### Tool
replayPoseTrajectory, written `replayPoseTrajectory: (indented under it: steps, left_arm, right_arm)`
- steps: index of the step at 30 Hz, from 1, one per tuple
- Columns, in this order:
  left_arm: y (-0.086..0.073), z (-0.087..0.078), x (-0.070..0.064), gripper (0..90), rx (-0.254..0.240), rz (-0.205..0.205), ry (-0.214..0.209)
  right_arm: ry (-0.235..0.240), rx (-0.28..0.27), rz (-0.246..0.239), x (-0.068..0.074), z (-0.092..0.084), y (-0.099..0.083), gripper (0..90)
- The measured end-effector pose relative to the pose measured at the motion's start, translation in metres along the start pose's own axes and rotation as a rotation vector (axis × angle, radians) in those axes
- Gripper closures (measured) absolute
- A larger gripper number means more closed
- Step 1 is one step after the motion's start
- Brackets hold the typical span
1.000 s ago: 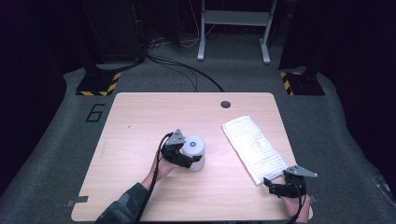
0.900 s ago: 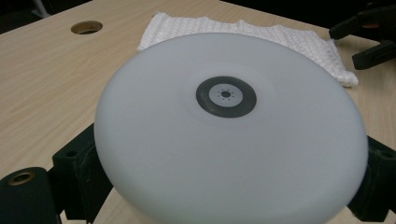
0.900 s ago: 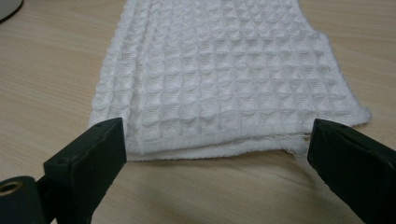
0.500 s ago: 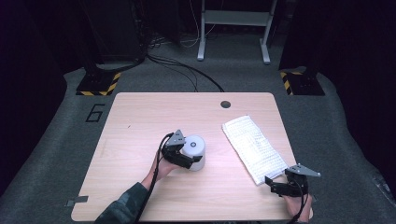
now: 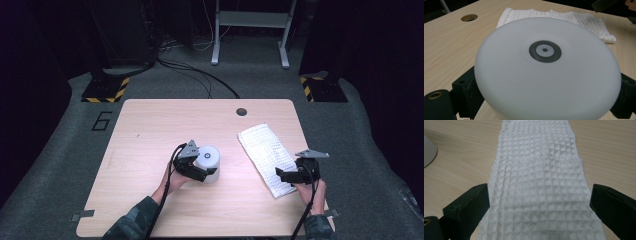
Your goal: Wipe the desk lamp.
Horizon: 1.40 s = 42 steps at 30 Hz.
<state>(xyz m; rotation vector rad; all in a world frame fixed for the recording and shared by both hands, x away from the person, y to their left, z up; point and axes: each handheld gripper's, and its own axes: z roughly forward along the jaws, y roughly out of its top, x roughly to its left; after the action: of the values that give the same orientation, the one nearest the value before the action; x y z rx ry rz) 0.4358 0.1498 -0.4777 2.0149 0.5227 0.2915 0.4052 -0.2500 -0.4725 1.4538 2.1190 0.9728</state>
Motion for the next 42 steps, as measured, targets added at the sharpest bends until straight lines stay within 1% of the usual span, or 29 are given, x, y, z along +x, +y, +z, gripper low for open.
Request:
replayPoseTrajectory:
  steps: [1,3,4,5,6,9,11,13,14,15,17,19,20,21,22,23,26,27,29,30,32,33,35,36,37,38,39,40,42]
  left_arm:
    - [0.0,0.0,0.0,8.8,0.0,-0.001,0.0]
    - [0.0,0.0,0.0,8.7,0.001,0.0,0.0]
    - [0.0,0.0,0.0,8.7,0.0,0.0,-0.001]
    - [0.0,0.0,0.0,8.8,0.0,0.0,-0.001]
    - [0.0,0.0,0.0,8.8,0.006,0.001,-0.005]
    - [0.0,0.0,0.0,8.7,0.0,-0.001,-0.001]
    - [0.0,0.0,0.0,8.7,-0.001,-0.002,0.001]
    - [0.0,0.0,0.0,8.8,-0.001,-0.002,0.002]
    - [0.0,0.0,0.0,8.8,-0.001,-0.002,0.002]
    - [-0.001,0.0,0.0,8.7,-0.003,-0.002,0.002]
    - [-0.001,-0.001,0.0,8.8,0.001,0.003,-0.004]
    - [-0.001,-0.001,0.0,8.8,0.001,0.004,-0.005]
    - [-0.001,-0.001,0.0,8.8,0.001,0.004,-0.005]
    - [-0.001,-0.001,0.0,8.7,0.002,0.004,-0.006]
    - [0.0,-0.001,0.0,8.8,0.004,0.004,-0.007]
    - [0.0,-0.001,0.0,8.7,0.004,0.004,-0.007]
    - [-0.001,0.0,0.0,8.8,-0.002,0.003,-0.004]
    - [-0.001,0.0,0.0,8.8,0.0,0.001,-0.005]
    - [-0.001,0.0,0.0,8.7,0.002,0.002,-0.008]
    - [0.0,-0.001,0.001,8.8,0.007,0.004,-0.013]
    - [0.0,-0.001,0.001,8.8,0.008,0.005,-0.014]
    - [0.0,-0.001,0.001,8.7,0.006,0.005,-0.013]
    - [0.0,-0.001,0.001,8.8,0.005,0.004,-0.013]
    - [0.0,-0.001,0.001,8.7,0.004,0.004,-0.013]
    - [0.0,-0.001,0.001,8.8,0.004,0.004,-0.013]
    - [0.0,-0.001,0.001,8.8,0.005,0.004,-0.013]
    - [0.0,-0.001,0.001,8.7,0.005,0.004,-0.013]
    - [0.0,-0.001,0.001,8.8,0.008,0.005,-0.013]
    - [0.0,-0.001,0.001,8.8,0.008,0.004,-0.014]
  right_arm:
    - [-0.001,0.017,-0.019,0.001,0.008,0.008,1.7]
    - [-0.003,0.022,-0.021,0.001,0.011,0.011,1.6]
    - [-0.002,0.045,-0.017,0.004,0.02,0.017,1.7]
    - [-0.002,0.045,-0.017,0.004,0.02,0.017,1.7]
    - [0.001,0.057,-0.015,0.005,0.027,0.022,1.8]
    - [0.0,0.074,-0.025,0.007,0.039,0.028,1.9]
    - [0.004,0.096,-0.032,0.007,0.046,0.031,1.4]
    - [-0.002,0.105,-0.027,0.007,0.055,0.033,0.6]
    - [-0.002,0.105,-0.027,0.007,0.055,0.033,0.6]
    - [0.001,0.119,-0.021,0.007,0.062,0.036,0.0]
    - [-0.003,0.122,-0.025,0.007,0.068,0.038,0.0]
    - [-0.004,0.146,-0.029,0.009,0.074,0.039,0.0]
    - [-0.004,0.146,-0.029,0.009,0.074,0.039,0.0]
    - [-0.006,0.156,-0.032,0.01,0.079,0.039,0.0]
    - [-0.003,0.167,-0.021,0.01,0.08,0.039,0.0]
    - [-0.006,0.16,-0.028,0.01,0.082,0.039,0.0]
    - [-0.009,0.171,-0.026,0.011,0.085,0.039,1.9]
    - [-0.015,0.169,-0.031,0.012,0.088,0.038,6.7]
    - [-0.004,0.176,-0.042,0.012,0.088,0.038,8.7]
    - [-0.013,0.189,-0.045,0.013,0.089,0.037,14.9]
    - [-0.011,0.186,-0.052,0.013,0.09,0.036,17.3]
    - [-0.024,0.186,-0.045,0.013,0.091,0.034,21.5]
    - [-0.024,0.175,-0.043,0.013,0.089,0.034,27.0]
    - [-0.022,0.175,-0.054,0.013,0.088,0.033,29.9]
    - [-0.022,0.175,-0.054,0.013,0.088,0.033,29.9]
    - [-0.023,0.162,-0.053,0.015,0.087,0.032,37.8]
    - [-0.023,0.162,-0.053,0.015,0.087,0.032,37.8]
    - [-0.02,0.154,-0.051,0.016,0.085,0.031,46.0]
    - [-0.017,0.14,-0.058,0.018,0.084,0.029,54.2]
